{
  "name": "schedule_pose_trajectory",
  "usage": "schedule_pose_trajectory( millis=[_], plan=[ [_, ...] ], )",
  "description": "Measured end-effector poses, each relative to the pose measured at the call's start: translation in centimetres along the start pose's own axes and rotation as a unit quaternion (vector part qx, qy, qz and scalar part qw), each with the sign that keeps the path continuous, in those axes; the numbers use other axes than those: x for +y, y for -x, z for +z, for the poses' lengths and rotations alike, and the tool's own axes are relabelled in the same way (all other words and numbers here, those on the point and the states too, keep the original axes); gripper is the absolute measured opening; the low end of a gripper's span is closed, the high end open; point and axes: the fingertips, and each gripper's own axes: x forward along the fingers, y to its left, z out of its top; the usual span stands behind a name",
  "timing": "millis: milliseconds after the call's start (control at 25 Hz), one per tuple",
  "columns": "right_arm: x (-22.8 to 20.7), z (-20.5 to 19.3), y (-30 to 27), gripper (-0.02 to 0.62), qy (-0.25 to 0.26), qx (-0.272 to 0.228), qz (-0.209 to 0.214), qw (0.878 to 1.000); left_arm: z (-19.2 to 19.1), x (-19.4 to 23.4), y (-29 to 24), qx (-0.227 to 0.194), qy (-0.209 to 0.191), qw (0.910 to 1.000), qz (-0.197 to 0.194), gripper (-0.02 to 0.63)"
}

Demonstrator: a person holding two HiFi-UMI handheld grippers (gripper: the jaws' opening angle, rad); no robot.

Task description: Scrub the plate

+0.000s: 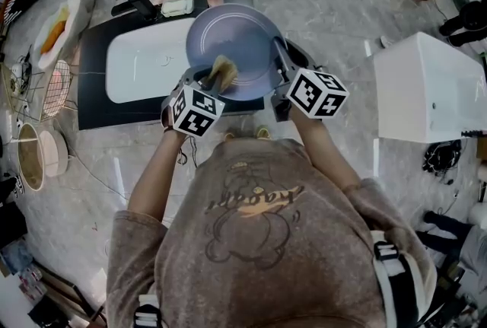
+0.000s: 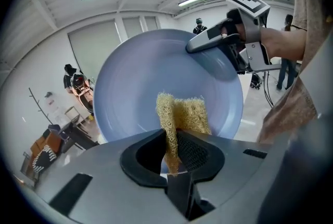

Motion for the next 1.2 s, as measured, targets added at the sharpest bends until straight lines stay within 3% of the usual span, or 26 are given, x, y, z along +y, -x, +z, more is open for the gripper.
schedule_pose_trajectory(
  millis=[320, 560, 720, 880, 1200],
  plan=[
    [0.0, -0.2, -0.7, 0.04, -0.019, -0.011, -0.004, 1.0, 2.0, -3.7, -1.2, -0.018, 0.014, 0.9983, -0.053, 0.064],
    [-0.1, -0.2, -1.0, 0.041, -0.03, -0.014, -0.003, 0.999, 4.0, -4.7, -1.6, -0.049, 0.049, 0.9945, -0.078, 0.064],
    [-0.3, -0.1, -0.9, 0.041, -0.034, -0.016, -0.002, 0.999, 4.9, -4.6, -1.5, -0.063, 0.096, 0.989, -0.094, 0.064],
    [-0.6, 0.3, -0.6, 0.04, -0.036, -0.021, -0.001, 0.999, 5.9, -4.3, -1.2, -0.077, 0.105, 0.9877, -0.087, 0.064],
    [0.5, -1.5, -1.3, 0.038, -0.032, 0.002, 0.012, 0.999, 8.4, -2.6, -1.0, -0.102, 0.083, 0.99, -0.05, 0.064]
  ],
)
